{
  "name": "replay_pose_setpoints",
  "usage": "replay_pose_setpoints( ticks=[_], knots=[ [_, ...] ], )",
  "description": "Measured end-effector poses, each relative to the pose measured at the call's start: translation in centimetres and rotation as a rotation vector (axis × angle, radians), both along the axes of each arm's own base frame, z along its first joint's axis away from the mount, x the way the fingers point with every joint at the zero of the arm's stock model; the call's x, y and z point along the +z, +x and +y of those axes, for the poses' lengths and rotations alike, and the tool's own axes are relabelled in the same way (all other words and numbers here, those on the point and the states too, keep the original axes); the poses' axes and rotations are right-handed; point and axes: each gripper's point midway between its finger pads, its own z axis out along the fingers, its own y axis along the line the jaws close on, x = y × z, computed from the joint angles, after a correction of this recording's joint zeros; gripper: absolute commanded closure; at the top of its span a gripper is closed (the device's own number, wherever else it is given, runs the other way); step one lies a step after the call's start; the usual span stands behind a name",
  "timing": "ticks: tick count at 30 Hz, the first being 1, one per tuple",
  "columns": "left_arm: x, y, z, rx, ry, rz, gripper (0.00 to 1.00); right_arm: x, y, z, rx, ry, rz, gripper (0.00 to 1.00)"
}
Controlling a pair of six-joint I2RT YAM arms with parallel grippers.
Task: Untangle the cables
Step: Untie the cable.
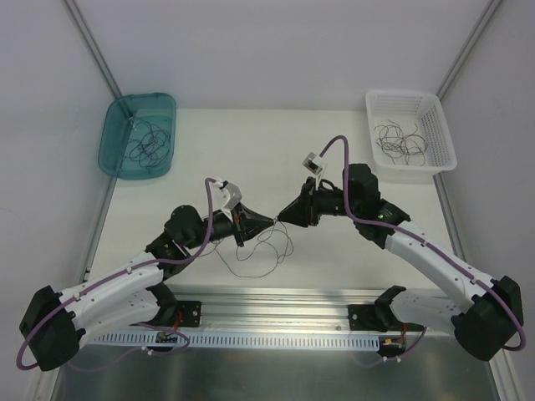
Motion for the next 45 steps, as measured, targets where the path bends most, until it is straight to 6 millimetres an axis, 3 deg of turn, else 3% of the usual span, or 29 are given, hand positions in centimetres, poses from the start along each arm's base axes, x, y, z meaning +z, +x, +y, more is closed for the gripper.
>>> replay_pose_setpoints(
  ticks=[17,27,32,35,38,45],
  knots=[
    [0.2,0.1,0.0,0.009,-0.008,-0.004,1.00,-0.5,-0.3,0.7,0.005,-0.003,0.029,0.86],
    [-0.2,0.3,0.2,0.019,-0.001,0.001,1.00,-1.0,-0.2,0.6,0.001,-0.023,0.018,0.99],
    [-0.8,0.2,0.7,0.043,0.013,0.015,1.00,-1.7,-0.7,0.2,0.006,-0.074,-0.009,0.99],
    [-0.8,0.3,1.2,0.071,0.022,0.017,1.00,-1.6,-0.5,-0.3,-0.006,-0.119,-0.044,0.99],
    [-1.3,0.8,2.2,0.124,0.060,0.025,1.00,-2.3,0.8,-2.0,-0.082,-0.211,-0.073,0.99],
    [-2.0,1.1,2.1,0.131,0.108,0.058,1.00,-4.3,1.3,-4.2,-0.143,-0.338,-0.070,0.97]
  ],
)
